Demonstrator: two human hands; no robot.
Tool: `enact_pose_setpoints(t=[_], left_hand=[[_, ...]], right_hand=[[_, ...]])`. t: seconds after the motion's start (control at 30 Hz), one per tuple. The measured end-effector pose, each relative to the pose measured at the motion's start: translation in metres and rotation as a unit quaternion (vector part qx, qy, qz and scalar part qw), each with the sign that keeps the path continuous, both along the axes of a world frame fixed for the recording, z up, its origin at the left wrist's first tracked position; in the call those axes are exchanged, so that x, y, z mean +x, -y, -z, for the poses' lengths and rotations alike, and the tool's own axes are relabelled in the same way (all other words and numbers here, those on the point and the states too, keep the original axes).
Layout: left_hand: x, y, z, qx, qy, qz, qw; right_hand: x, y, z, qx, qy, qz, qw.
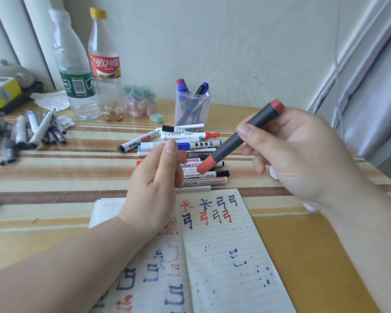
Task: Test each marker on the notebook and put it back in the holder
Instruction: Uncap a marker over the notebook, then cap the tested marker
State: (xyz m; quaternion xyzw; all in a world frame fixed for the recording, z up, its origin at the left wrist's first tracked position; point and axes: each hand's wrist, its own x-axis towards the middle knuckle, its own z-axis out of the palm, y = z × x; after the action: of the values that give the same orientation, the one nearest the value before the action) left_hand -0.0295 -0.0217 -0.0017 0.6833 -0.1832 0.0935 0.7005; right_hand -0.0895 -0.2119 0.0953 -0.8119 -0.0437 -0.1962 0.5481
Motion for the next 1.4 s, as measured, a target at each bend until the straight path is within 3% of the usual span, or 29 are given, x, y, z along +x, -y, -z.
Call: enact_pose_setpoints(t=[0.3, 0.63, 0.77, 1.0, 1.13, 1.27, 1.4], left_hand=[[-0.003, -0.001, -0.005, 0.114, 0.041, 0.022, 0.992], [0.003, 0.001, 0.001, 0.149, 0.065, -0.018, 0.987], [0.003, 0.001, 0.001, 0.149, 0.062, -0.018, 0.987], [0.003, 0.001, 0.000, 0.156, 0.059, -0.024, 0.986], [0.003, 0.001, 0.000, 0.153, 0.053, -0.024, 0.986], [0.005, 0.001, 0.000, 0.147, 0.048, -0.026, 0.988], [0.005, 0.000, -0.002, 0.104, 0.033, -0.018, 0.994]], right_hand=[[0.112, 0.003, -0.015, -0.088, 0.192, 0.128, 0.969], [0.201, -0.009, -0.008, -0.139, 0.246, 0.128, 0.951], [0.212, -0.016, -0.001, -0.208, 0.225, 0.106, 0.946], [0.231, -0.008, 0.007, -0.349, 0.002, 0.166, 0.923], [0.231, -0.011, 0.006, -0.372, -0.058, 0.160, 0.912], [0.219, -0.007, 0.011, -0.362, 0.002, 0.145, 0.921], [0.169, -0.003, 0.017, -0.252, 0.099, 0.132, 0.953]])
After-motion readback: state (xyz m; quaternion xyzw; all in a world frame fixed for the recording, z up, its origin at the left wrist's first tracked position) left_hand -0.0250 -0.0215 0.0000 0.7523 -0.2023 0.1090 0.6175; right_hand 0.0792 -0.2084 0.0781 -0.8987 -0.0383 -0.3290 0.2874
